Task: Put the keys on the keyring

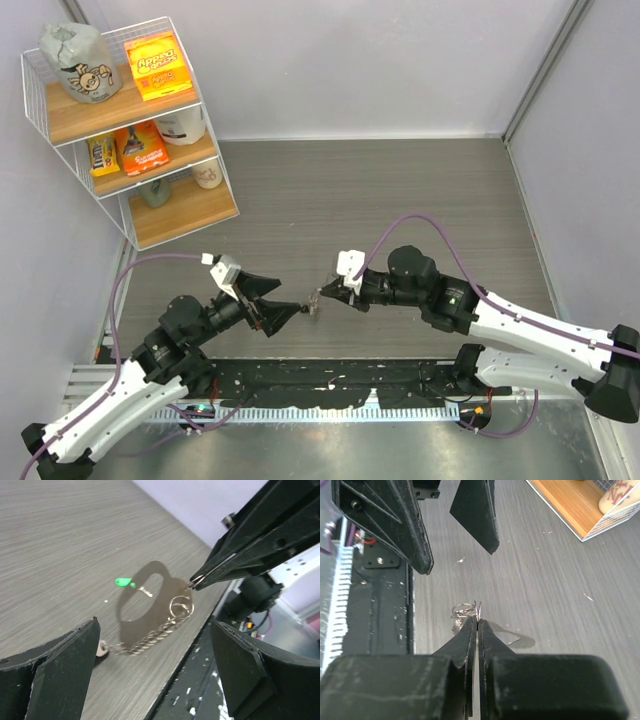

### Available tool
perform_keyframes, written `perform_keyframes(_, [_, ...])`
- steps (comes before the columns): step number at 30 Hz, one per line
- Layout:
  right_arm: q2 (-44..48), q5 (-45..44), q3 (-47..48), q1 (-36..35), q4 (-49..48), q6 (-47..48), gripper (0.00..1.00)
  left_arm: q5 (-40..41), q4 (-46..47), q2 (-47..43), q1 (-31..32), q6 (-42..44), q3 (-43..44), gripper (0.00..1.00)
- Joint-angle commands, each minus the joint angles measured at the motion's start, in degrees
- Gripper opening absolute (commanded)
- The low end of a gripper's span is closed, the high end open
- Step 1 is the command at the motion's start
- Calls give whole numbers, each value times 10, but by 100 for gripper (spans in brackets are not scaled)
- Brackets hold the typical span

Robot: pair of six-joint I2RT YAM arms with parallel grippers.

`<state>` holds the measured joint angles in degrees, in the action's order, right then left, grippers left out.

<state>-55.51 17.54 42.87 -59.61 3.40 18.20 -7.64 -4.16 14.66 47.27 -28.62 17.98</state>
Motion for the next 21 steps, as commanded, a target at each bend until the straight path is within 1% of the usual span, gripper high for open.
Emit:
perform_keyframes(1, [29, 6, 29, -3, -47, -136, 6, -73, 101, 11, 2, -34, 19, 99])
perform_keyframes(5, [40, -36, 29, -5, -56, -207, 5, -83, 121, 24, 2, -43, 27, 99])
perform_keyframes(9, [51, -58, 29, -5, -56, -244, 5, -92, 149, 49, 2, -48, 30, 99])
perform_keyframes(18, [62, -17, 33, -6, -80, -322, 5, -132, 244, 107, 2, -77, 25, 99])
perform_keyframes(21, [64, 1, 37, -6, -82, -333, 5, -147, 265, 114, 2, -83, 30, 93])
